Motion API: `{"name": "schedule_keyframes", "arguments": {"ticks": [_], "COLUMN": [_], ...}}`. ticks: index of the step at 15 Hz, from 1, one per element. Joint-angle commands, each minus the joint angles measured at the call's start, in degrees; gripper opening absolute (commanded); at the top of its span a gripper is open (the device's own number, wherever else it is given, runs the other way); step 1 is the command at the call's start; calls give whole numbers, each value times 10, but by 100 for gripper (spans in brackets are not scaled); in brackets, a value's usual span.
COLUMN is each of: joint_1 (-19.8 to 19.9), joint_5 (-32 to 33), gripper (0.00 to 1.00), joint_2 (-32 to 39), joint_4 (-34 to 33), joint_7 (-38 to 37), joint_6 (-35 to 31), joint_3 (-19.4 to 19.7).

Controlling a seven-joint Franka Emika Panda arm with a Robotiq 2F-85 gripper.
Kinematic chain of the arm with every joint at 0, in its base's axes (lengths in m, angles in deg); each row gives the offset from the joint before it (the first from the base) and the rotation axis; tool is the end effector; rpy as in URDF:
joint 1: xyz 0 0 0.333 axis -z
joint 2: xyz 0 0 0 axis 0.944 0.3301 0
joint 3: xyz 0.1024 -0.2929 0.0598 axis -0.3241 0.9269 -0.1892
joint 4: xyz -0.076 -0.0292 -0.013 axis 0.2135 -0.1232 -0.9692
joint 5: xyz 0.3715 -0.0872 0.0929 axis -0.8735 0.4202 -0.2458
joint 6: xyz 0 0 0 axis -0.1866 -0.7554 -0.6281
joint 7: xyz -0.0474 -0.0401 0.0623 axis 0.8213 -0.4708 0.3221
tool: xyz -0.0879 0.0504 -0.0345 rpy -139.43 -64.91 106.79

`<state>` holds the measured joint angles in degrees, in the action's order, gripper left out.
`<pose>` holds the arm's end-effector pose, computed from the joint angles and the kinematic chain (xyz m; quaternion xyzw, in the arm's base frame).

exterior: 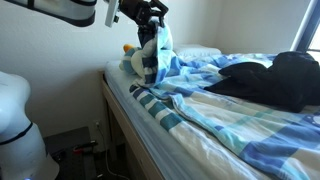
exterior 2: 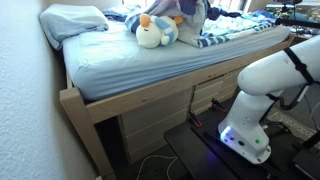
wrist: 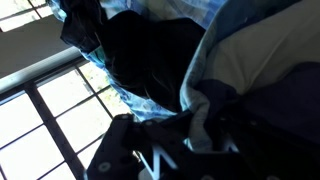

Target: Uncover the plushy, put it at the head of the bed, and then cover the blanket

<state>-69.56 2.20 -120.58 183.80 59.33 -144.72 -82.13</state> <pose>0.3809 0.0003 0.6276 0.8437 0.2121 0.3070 0.3860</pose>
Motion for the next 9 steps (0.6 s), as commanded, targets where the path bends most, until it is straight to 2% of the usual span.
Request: {"name": "schedule_keyframes", "arguments": {"ticks": [1, 9], "joint_1": [29, 52], "joint_5": [20, 29], "gripper": [3, 3], "joint_2": [0, 3], "joint_4": [-23, -18], "joint_7": [23, 47], "joint_6": [17, 36], "joint_3": [15, 46]}}
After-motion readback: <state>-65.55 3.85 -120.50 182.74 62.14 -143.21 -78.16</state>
